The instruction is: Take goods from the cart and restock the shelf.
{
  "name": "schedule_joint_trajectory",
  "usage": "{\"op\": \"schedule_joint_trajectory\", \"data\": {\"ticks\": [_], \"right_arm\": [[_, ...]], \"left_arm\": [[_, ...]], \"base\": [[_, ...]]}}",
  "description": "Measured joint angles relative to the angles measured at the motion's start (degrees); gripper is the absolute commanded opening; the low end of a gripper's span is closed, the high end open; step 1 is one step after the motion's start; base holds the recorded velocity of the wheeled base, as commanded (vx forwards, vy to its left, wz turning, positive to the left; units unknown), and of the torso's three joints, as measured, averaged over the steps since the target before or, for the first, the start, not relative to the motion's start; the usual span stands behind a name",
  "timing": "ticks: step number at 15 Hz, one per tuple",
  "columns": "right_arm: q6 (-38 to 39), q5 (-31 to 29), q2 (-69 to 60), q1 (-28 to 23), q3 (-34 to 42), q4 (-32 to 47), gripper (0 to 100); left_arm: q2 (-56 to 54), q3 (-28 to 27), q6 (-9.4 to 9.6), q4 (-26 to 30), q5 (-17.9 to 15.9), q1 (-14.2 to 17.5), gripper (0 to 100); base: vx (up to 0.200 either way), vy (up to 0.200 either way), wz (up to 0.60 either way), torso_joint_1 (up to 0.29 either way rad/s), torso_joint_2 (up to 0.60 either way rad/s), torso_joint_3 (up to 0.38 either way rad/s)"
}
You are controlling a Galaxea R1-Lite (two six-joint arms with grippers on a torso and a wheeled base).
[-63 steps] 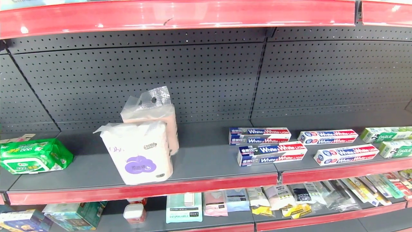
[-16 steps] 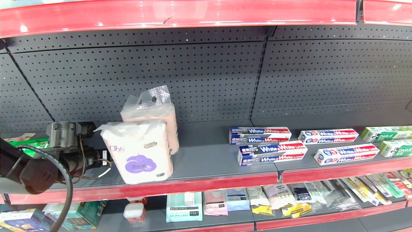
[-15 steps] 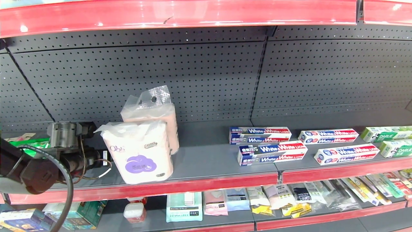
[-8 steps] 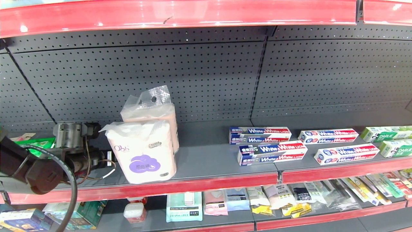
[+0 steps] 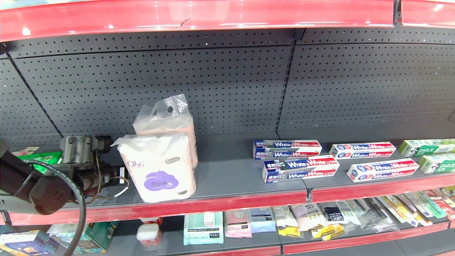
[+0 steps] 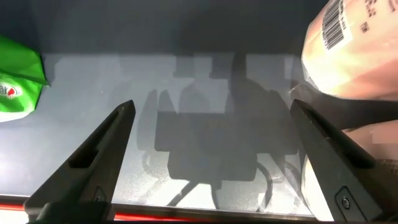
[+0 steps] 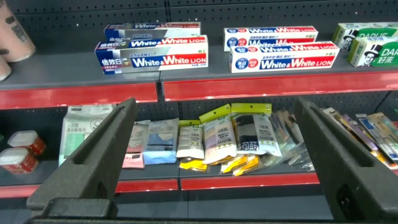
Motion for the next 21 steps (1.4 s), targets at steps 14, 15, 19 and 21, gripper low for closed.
{"op": "schedule_joint_trajectory", "data": {"ticks": [14, 15, 19, 21], "right_arm": [[0.0, 0.0, 0.0, 0.0, 0.0, 0.0, 100], [0.0, 0.0, 0.0, 0.0, 0.0, 0.0, 100], [0.0, 0.0, 0.0, 0.0, 0.0, 0.0, 100], [0.0, 0.0, 0.0, 0.0, 0.0, 0.0, 100]], "left_arm": [[-34.7, 14.1, 8.98, 10.8, -5.1, 8.3, 100], [-40.7, 15.7, 9.46, 13.7, -5.7, 8.2, 100], [-67.7, 20.7, 12.96, 26.3, -8.4, 7.0, 100], [-79.5, 21.8, 12.3, 36.5, -9.5, 6.4, 100]], "base": [[0.0, 0.0, 0.0, 0.0, 0.0, 0.0], [0.0, 0.0, 0.0, 0.0, 0.0, 0.0], [0.0, 0.0, 0.0, 0.0, 0.0, 0.0], [0.0, 0.0, 0.0, 0.0, 0.0, 0.0]]}}
